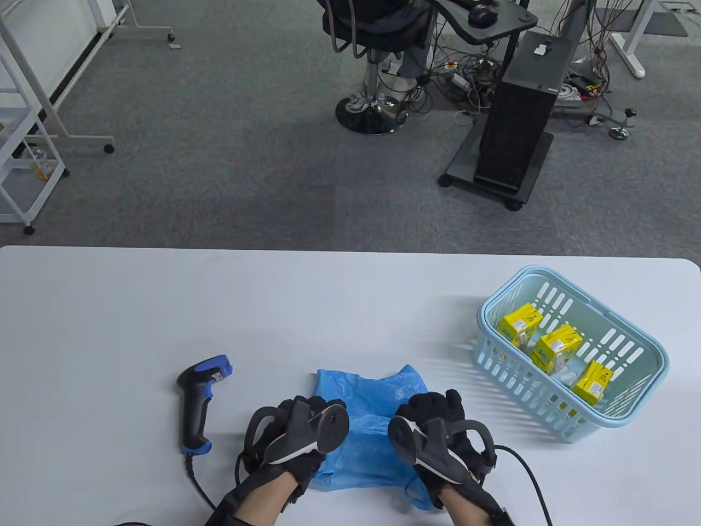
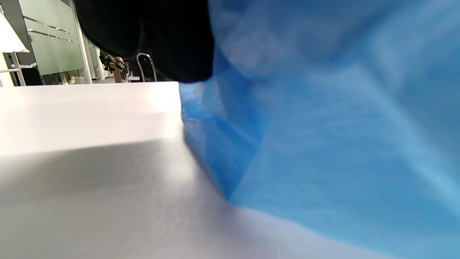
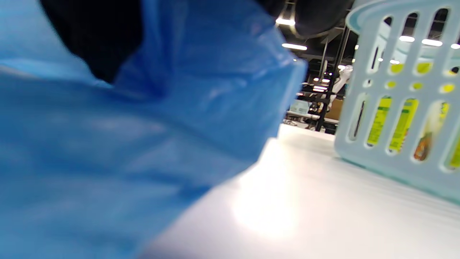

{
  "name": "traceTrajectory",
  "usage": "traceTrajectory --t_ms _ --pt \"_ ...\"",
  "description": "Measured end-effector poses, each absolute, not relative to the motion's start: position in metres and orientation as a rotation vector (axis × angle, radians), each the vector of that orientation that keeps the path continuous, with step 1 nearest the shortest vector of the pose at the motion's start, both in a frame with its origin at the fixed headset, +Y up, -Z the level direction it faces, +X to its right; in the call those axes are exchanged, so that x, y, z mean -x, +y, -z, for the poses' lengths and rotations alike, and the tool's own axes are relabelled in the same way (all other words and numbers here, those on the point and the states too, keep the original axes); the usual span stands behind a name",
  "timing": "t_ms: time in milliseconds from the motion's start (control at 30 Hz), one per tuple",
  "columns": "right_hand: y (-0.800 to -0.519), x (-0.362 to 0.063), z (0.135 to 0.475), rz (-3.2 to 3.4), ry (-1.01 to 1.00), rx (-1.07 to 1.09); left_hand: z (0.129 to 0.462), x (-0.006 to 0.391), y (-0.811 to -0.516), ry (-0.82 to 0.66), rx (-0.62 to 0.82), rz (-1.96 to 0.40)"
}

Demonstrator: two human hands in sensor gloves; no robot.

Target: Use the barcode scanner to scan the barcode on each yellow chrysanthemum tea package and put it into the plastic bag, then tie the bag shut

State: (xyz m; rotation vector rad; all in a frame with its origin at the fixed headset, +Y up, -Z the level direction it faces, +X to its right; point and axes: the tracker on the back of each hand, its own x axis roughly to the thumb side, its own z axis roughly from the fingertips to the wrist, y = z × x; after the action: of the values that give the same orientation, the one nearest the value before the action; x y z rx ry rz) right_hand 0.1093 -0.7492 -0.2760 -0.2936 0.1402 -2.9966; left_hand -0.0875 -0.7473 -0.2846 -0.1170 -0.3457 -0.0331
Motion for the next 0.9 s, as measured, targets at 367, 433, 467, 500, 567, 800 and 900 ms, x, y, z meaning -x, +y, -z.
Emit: traceTrajectory --t_ms 367,433,467,500,567,800,900 --pt "-0.745 -0.111 0.276 3.032 0.202 0.295 0.284 0.087 -0.747 -0.359 0.111 0.019" --pt "-0.748 -0.109 0.276 3.000 0.171 0.290 0.284 0.086 -0.749 -0.365 0.118 0.035" --pt "-0.750 -0.109 0.276 2.995 0.159 0.293 0.284 0.085 -0.749 -0.370 0.114 0.044" --pt "-0.751 -0.108 0.276 2.987 0.141 0.291 0.283 0.084 -0.750 -0.373 0.112 0.043" --pt "-0.750 -0.109 0.276 2.976 0.156 0.286 0.283 0.083 -0.749 -0.373 0.107 0.045" --pt "-0.752 -0.107 0.275 2.970 0.081 0.320 0.281 0.079 -0.751 -0.389 0.118 0.070" --pt "-0.749 -0.109 0.276 3.023 0.103 0.316 0.281 0.078 -0.751 -0.393 0.118 0.089"
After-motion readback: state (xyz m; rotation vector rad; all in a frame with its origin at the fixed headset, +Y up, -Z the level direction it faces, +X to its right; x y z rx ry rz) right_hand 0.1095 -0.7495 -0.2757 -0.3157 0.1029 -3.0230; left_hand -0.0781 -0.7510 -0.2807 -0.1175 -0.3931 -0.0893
